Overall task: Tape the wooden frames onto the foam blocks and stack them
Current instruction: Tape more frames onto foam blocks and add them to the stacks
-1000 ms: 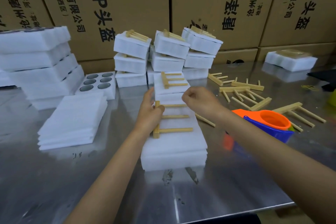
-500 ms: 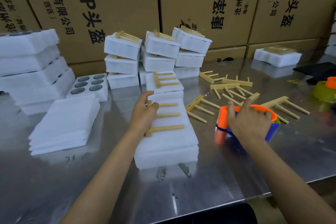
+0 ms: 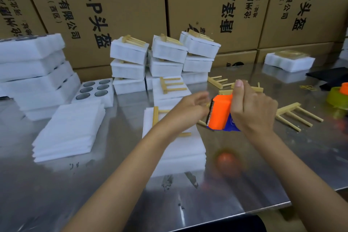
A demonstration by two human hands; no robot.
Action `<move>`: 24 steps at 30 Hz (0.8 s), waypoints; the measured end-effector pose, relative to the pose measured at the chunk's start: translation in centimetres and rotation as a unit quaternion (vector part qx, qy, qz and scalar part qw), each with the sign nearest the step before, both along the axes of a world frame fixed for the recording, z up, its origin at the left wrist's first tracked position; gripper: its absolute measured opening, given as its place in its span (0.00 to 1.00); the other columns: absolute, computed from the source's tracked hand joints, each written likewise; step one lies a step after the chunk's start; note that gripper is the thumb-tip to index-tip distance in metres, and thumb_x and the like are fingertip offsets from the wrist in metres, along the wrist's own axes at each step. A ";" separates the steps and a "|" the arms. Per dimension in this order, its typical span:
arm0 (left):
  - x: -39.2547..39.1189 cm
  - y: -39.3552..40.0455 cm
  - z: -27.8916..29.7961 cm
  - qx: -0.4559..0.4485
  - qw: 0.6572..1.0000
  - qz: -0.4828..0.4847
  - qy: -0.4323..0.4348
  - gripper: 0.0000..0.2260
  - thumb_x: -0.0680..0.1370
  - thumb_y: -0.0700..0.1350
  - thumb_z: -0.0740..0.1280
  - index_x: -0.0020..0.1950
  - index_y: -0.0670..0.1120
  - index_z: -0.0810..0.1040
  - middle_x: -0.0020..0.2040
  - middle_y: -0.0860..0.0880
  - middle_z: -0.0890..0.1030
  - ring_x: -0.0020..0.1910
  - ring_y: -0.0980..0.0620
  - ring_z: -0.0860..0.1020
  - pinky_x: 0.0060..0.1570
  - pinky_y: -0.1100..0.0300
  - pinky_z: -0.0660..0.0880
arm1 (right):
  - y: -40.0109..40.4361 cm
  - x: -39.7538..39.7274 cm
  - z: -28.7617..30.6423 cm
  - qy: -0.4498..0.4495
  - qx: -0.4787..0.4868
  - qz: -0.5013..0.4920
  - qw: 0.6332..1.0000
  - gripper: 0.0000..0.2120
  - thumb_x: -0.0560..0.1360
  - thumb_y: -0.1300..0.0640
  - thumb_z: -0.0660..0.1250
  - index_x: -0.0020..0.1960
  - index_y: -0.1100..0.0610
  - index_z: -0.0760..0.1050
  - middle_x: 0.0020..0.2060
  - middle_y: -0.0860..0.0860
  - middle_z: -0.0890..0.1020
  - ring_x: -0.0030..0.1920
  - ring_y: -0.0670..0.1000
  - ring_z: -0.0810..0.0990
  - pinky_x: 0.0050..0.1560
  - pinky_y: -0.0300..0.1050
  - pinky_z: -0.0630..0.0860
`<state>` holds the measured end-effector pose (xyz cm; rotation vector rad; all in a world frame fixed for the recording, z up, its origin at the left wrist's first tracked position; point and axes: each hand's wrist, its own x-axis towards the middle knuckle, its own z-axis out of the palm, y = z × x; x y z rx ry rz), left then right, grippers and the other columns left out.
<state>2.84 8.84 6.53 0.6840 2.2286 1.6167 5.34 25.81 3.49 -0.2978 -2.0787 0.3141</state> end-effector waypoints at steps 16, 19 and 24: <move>0.1 -4.0 -0.4 0.164 0.976 0.128 -0.071 0.06 0.80 0.38 0.67 0.51 0.40 0.84 0.42 0.46 0.87 0.41 0.51 0.86 0.39 0.64 0.81 | -2.9 -1.1 2.3 -0.023 0.011 0.075 0.997 0.17 0.81 0.47 0.45 0.41 0.52 0.66 0.24 0.51 0.71 0.28 0.58 0.74 0.35 0.53 0.72; 0.0 -4.6 -0.2 0.179 0.971 0.138 -0.076 0.06 0.80 0.38 0.67 0.48 0.41 0.84 0.40 0.46 0.87 0.40 0.50 0.86 0.39 0.63 0.81 | -3.2 -1.9 3.0 -0.048 0.030 0.108 0.993 0.16 0.81 0.48 0.45 0.41 0.53 0.66 0.26 0.52 0.73 0.30 0.59 0.75 0.35 0.55 0.73; -0.3 -6.5 0.5 0.204 0.962 0.167 -0.073 0.05 0.80 0.36 0.68 0.49 0.38 0.83 0.44 0.38 0.86 0.43 0.46 0.86 0.39 0.62 0.81 | -3.5 -3.1 4.0 -0.064 0.051 0.157 0.984 0.17 0.81 0.49 0.45 0.42 0.54 0.68 0.28 0.51 0.74 0.30 0.58 0.75 0.36 0.54 0.75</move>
